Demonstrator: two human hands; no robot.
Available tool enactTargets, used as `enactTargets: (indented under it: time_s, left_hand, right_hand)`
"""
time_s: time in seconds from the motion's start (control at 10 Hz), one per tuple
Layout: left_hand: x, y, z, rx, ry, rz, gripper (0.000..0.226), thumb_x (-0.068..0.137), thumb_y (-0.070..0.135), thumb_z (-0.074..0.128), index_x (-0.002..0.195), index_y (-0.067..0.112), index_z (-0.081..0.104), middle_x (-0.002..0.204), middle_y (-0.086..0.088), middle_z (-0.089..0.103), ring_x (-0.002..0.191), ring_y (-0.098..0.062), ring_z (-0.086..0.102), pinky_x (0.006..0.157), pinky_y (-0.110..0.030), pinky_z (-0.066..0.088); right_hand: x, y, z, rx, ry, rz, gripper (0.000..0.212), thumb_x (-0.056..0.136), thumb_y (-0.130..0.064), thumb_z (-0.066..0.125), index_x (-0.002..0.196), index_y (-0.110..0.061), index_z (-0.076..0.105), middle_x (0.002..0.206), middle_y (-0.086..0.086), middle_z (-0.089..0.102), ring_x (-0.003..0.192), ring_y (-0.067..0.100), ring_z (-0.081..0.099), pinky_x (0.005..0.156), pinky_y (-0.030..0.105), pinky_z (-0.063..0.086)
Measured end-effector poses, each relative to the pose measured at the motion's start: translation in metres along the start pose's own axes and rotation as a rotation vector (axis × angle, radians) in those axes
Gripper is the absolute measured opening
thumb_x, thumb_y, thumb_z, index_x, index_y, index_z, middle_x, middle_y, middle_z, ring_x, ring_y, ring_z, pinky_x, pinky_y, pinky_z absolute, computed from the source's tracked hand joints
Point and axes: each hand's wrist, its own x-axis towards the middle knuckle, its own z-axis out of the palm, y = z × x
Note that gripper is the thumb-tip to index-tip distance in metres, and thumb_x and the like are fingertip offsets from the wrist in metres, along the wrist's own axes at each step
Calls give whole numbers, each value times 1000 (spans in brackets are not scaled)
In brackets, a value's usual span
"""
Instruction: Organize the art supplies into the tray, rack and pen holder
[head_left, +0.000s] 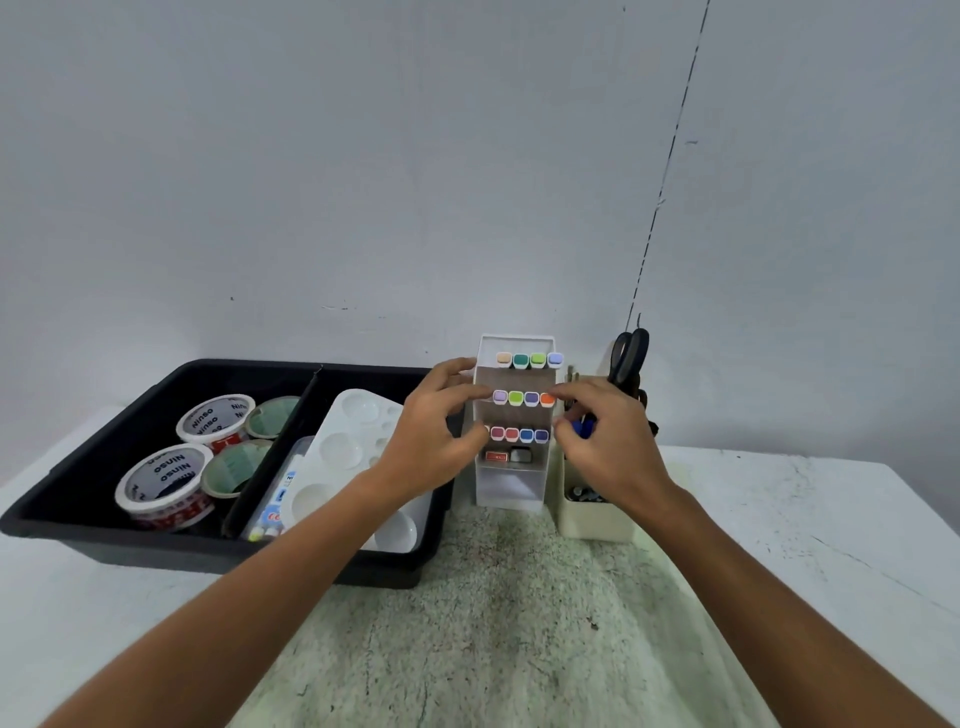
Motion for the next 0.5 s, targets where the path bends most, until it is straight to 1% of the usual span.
enactTargets:
  time_s: [0.1,0.2,0.3,0.4,0.5]
  left_hand:
    - [0,1,1,-11,3,-34,37,74,10,61,110,7,70,131,-4,52,116,-10,54,82,-10,49]
    - [-1,0,-1,7,-10,-58,40,74,13,59,112,10,70,134,-2,51,119,-7,52,84,-15,50]
    - [-6,3,-2,10,-36,-61,38,77,14,61,115,11,69,131,2,53,119,-4,51,88,-14,48]
    - [-12,10,-6,-28,-12,-104,31,82,2,65,111,14,69,118,12,54,110,0,53,82,-5,44]
    - [-25,18,-12,-36,53,-157,29,84,4,64,107,21,68,112,18,55,108,0,54,80,-7,45]
  right_hand:
    - [-1,-1,0,14,-12,19,33,82,-2,63,113,-12,69,98,-11,58,84,16,64,76,42,56]
    - [-3,-1,0,20,-25,19,35,83,-2,62,116,-13,68,100,-11,57,85,15,64,77,41,56]
    - [-5,-2,-4,35,-66,37,39,84,-4,63,121,-15,65,101,-11,58,87,14,63,81,41,55]
    - [-9,0,-7,53,-122,51,45,85,-7,62,128,-19,60,101,-6,61,87,14,62,82,40,55]
    - [-12,-1,-15,112,-108,84,45,85,-6,62,128,-21,59,100,1,64,85,11,63,80,29,54]
